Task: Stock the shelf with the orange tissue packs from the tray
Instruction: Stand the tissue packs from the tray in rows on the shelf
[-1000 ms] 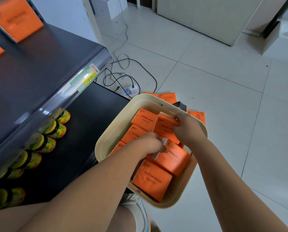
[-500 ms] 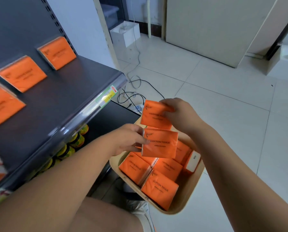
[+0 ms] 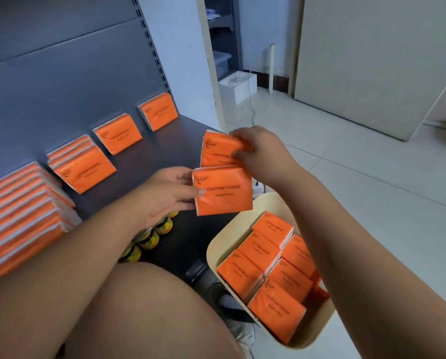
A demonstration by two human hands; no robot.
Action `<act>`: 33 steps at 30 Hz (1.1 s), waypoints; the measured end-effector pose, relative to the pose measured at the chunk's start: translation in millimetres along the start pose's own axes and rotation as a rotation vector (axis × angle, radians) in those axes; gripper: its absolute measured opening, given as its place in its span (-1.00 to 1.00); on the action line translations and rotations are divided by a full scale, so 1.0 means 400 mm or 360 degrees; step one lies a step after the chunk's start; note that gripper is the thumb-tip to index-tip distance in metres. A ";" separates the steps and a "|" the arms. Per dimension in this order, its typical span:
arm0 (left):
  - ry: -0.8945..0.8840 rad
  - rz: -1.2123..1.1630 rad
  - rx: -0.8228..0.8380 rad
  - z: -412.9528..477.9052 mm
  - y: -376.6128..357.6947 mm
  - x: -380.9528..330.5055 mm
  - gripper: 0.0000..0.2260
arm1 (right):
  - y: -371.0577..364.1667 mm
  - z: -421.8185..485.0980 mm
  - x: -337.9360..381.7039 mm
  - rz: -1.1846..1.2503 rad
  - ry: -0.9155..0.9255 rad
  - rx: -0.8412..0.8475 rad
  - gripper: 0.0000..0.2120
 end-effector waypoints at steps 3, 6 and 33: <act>-0.0099 0.0004 -0.0157 -0.039 0.068 -0.037 -0.67 | 0.004 0.028 0.075 0.0040 0.0075 -0.0052 -0.60; -0.0195 0.0007 -0.0288 -0.084 0.125 -0.061 -0.63 | -0.012 0.047 0.149 0.0051 0.0149 -0.0064 -0.61; -0.0400 0.0595 -0.1033 -0.140 0.541 -0.139 -0.82 | -0.226 0.304 0.514 0.0487 0.0113 -0.0168 -0.59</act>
Point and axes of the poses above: each hand's wrist, its own z-axis towards the middle knuckle, its own y-axis out of the back of the hand, x = y × z, the point moved 9 cm from there along z, towards the middle knuckle, and after that the axes turned 9 degrees about -z, right-handed, at the moved point
